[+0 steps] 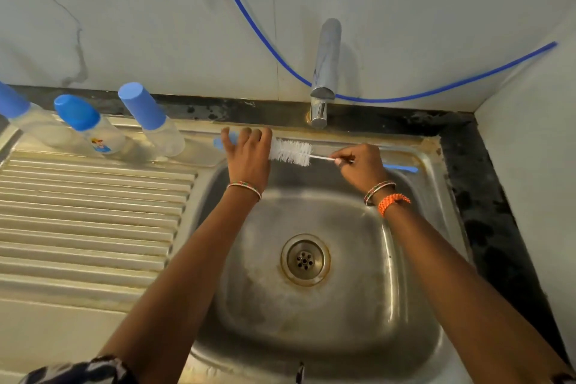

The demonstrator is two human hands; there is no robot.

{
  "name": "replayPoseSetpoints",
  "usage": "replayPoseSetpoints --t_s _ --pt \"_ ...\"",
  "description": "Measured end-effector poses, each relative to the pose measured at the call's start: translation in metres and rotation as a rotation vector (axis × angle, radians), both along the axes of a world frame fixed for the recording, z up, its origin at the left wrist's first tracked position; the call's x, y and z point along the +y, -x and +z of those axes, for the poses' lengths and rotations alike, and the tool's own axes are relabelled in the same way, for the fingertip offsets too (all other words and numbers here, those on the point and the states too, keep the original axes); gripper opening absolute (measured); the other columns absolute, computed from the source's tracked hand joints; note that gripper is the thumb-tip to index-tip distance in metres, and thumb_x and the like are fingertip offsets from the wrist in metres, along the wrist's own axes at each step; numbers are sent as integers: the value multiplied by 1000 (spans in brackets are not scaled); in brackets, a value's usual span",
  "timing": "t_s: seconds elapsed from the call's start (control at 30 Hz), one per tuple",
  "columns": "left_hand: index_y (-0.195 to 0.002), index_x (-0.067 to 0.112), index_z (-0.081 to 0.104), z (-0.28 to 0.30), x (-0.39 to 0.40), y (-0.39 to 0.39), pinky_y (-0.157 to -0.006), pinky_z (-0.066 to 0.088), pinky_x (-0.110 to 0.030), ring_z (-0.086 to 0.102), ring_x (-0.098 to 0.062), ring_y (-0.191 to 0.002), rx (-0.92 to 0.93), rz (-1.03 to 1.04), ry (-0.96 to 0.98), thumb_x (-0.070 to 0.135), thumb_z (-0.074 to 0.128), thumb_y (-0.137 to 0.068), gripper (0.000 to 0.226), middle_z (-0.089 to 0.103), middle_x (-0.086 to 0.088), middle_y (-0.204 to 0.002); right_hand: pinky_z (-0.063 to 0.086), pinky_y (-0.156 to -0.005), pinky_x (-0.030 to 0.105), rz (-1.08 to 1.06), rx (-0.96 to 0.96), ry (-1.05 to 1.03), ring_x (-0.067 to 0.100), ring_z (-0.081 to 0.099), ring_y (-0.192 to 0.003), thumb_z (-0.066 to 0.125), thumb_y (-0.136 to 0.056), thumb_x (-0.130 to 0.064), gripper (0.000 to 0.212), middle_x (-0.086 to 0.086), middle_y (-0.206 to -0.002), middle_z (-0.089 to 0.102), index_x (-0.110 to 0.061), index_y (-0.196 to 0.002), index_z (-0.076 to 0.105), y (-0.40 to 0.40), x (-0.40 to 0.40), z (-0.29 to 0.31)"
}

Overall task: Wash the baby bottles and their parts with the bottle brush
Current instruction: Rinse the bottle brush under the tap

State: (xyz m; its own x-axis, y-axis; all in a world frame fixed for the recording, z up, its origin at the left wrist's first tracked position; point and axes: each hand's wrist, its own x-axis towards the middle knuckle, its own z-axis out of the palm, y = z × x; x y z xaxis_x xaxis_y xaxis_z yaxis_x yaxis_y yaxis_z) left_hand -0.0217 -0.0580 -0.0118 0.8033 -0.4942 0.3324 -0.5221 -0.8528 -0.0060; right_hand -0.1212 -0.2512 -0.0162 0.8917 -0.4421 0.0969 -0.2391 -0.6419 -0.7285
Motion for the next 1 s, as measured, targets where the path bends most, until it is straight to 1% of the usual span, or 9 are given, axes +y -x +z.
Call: replayPoseSetpoints --t_s 0.07,0.23,0.33,0.5,0.63,0.73,0.83,0.93,1.0 --pt "-95 15 62 3 4 -3 -100 33 -50 58 -30 -77 -138 -82 -1 -4 61 -56 43 62 -4 -78 55 -82 39 -71 -8 -214 27 68 -81 63 -84 -8 14 16 -87 72 -1 -91 72 -9 0 15" --pt "-92 17 61 8 10 0 -100 23 -43 59 -28 -82 -319 -224 4 6 43 -69 31 61 -3 -84 53 -80 39 -183 66 -1499 35 59 -106 53 -95 -28 37 25 -110 59 3 -113 52 -42 0 64" --pt "-92 17 61 8 8 2 -100 24 -43 62 -29 -86 -350 -252 1 7 53 -65 30 63 -4 -87 58 -67 35 -228 8 -1698 33 60 -97 52 -94 -9 19 24 -109 56 3 -108 55 -54 7 63" --pt "-93 16 63 6 9 9 -98 24 -43 62 -29 -84 -308 -261 21 8 56 -64 31 63 -4 -87 56 -56 24 -271 19 -1556 20 58 -80 57 -91 -6 7 15 -89 58 1 -90 57 -62 15 59" --pt "-93 16 63 4 8 14 -98 25 -43 62 -29 -86 -268 -299 27 5 59 -62 33 64 -4 -88 59 -62 32 -242 77 -1472 25 62 -84 61 -90 -14 19 16 -97 60 1 -102 57 -52 10 62" --pt "-94 17 61 0 6 17 -99 25 -44 61 -28 -88 -186 -353 26 6 72 -60 38 63 -3 -91 57 -70 36 -85 393 -948 24 66 -86 56 -88 -50 54 12 -103 64 -3 -115 55 -23 14 64" --pt "-92 17 62 1 -1 22 -101 28 -45 61 -28 -90 -136 -361 93 7 77 -60 37 64 -3 -91 55 -66 29 142 598 -702 16 67 -73 46 -90 -57 53 6 -91 69 -11 -111 62 14 31 65" --pt "-108 12 63 3 -10 33 -107 32 -50 54 -34 -115 -58 -285 294 4 78 -62 49 61 -13 -115 37 -40 14 69 412 -601 3 43 -41 48 -97 -37 35 3 -67 59 -9 -114 62 37 49 58" --pt "-133 13 48 4 -12 51 -115 21 -41 27 -35 -139 123 -141 603 0 74 -67 72 35 -17 -146 27 -34 9 -67 263 -524 0 39 -31 51 -97 -26 29 -2 -57 50 -8 -115 63 45 52 54"
